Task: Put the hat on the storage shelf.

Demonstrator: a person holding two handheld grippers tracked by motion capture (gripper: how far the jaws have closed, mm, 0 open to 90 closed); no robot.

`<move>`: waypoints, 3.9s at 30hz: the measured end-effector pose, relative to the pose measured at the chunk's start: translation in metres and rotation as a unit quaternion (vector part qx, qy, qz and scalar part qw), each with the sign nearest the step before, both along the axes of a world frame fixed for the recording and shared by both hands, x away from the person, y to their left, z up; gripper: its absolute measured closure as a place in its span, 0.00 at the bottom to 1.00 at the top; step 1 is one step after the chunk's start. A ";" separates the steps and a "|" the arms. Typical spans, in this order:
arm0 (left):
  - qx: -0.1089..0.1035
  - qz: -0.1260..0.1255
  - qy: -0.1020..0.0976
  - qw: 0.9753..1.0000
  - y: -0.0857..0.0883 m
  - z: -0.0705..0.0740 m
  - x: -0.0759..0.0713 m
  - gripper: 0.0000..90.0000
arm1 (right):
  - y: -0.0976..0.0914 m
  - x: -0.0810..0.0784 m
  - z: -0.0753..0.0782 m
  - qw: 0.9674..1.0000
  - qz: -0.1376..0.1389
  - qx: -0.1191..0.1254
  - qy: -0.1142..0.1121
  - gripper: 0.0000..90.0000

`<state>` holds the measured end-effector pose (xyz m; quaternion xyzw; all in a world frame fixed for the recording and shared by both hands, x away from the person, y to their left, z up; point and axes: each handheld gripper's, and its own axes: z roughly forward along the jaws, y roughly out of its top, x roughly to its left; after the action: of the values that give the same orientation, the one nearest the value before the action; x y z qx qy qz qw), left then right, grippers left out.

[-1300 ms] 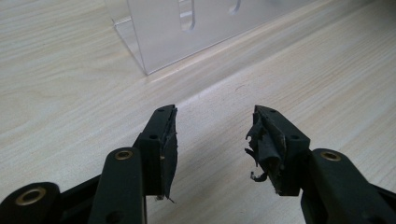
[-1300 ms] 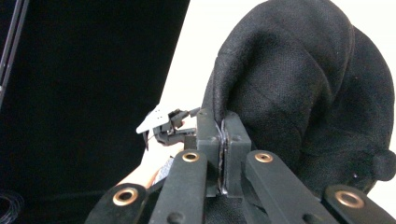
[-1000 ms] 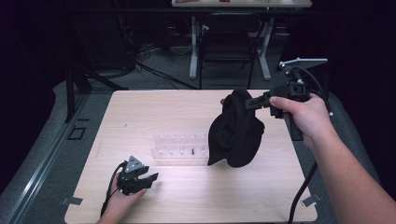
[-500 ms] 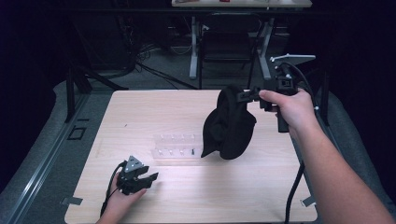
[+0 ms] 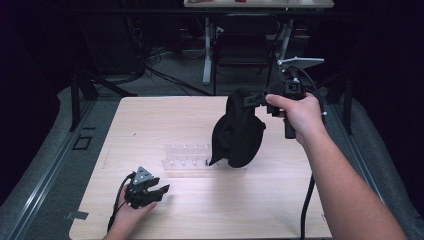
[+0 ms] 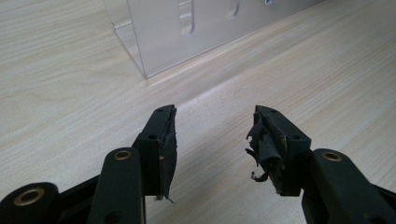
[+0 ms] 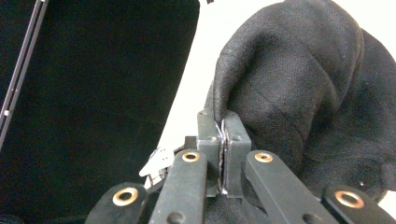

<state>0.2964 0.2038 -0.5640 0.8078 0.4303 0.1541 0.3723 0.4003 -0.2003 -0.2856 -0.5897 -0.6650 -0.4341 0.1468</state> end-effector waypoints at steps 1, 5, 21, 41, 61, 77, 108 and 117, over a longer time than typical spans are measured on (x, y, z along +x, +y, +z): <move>0.000 0.000 0.000 1.000 0.000 0.000 0.000 0.56 | 0.001 0.001 0.000 1.000 0.000 0.000 0.002 0.98; 0.000 -0.002 0.000 1.000 0.000 0.000 0.000 0.56 | 0.006 0.005 -0.003 1.000 0.001 0.002 0.001 0.98; -0.002 -0.004 0.002 1.000 -0.001 0.000 0.000 0.56 | 0.026 0.011 -0.012 1.000 0.012 -0.006 0.004 0.98; -0.051 -0.044 -0.050 0.996 -0.029 0.051 0.003 0.59 | 0.049 0.016 -0.020 0.999 0.034 0.033 -0.006 0.98; -0.051 -0.092 -0.061 0.993 -0.076 0.081 0.012 0.69 | 0.059 0.020 -0.023 0.998 0.044 0.046 -0.010 0.98; -0.039 -0.112 -0.062 0.991 -0.097 0.089 0.015 0.82 | 0.063 0.019 -0.023 0.998 0.044 0.047 -0.013 0.98; 0.026 -0.108 -0.099 0.989 -0.103 0.089 0.010 0.95 | 0.052 0.011 -0.017 0.996 0.037 0.075 -0.036 0.84; 0.038 -0.101 -0.102 0.989 -0.094 0.084 0.010 0.95 | 0.030 0.009 -0.014 0.997 0.015 0.069 -0.045 0.84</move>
<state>0.3061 0.1096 -0.4801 0.8404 0.3006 0.2135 0.3972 0.4088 -0.1705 -0.2992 -0.5482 -0.6481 -0.5028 0.1632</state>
